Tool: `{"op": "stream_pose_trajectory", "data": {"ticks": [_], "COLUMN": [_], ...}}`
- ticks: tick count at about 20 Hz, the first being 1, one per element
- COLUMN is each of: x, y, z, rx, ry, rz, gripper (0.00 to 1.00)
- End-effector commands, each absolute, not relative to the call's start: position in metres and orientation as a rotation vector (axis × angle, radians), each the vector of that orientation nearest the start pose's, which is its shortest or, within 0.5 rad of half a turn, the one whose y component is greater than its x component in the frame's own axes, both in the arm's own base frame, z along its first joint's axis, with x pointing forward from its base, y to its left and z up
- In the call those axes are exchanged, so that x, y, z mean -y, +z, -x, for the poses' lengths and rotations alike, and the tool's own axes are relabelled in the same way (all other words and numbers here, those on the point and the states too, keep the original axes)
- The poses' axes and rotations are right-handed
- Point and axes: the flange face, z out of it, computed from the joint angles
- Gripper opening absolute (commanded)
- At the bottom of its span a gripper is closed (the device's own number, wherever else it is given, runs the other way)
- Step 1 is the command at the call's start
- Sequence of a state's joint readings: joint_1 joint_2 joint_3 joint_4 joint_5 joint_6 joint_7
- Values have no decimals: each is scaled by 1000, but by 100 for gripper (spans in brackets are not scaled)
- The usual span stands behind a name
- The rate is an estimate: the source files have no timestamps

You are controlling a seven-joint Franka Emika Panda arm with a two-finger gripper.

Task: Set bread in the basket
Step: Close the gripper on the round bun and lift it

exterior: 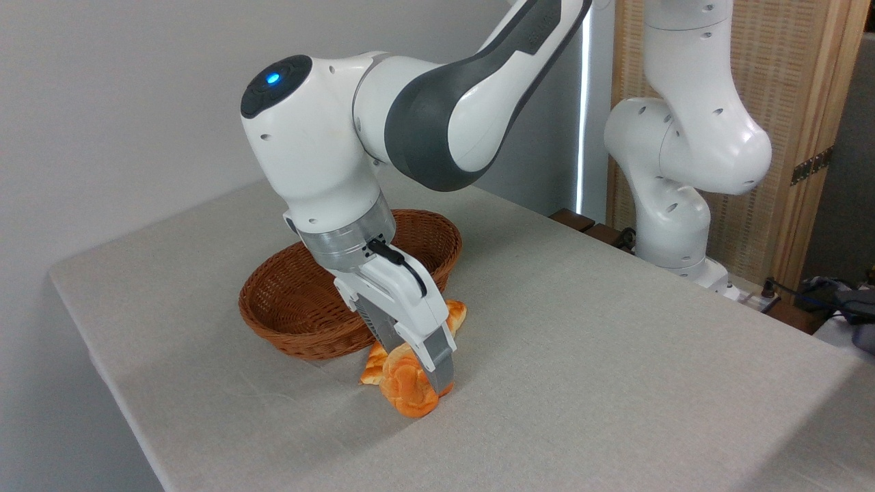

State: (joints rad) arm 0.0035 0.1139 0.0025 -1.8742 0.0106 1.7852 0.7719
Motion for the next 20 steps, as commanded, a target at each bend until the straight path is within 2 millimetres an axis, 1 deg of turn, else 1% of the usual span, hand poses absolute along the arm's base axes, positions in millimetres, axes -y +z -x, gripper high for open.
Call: {"op": "stream_pose_trajectory", "data": {"ticks": [1,9,11,14,16,17,19,20], "x": [-5,-3,0,5,24,31,44,57], "y": [435,437,449,480,496,502,529,534], "z": [-565,-566,-565,-560,-556,-554,-555,-554], "rx": [-1224,-1228,-1230,-1232,-1263,-1275,-1284,-1307], "ry": [291,282,250,162,102,78,-42,-68], "rz": [2956,2953,2946,2933,2937,2948,2994,3006], "gripper": [35,36,36,37,37,37,38,39]}}
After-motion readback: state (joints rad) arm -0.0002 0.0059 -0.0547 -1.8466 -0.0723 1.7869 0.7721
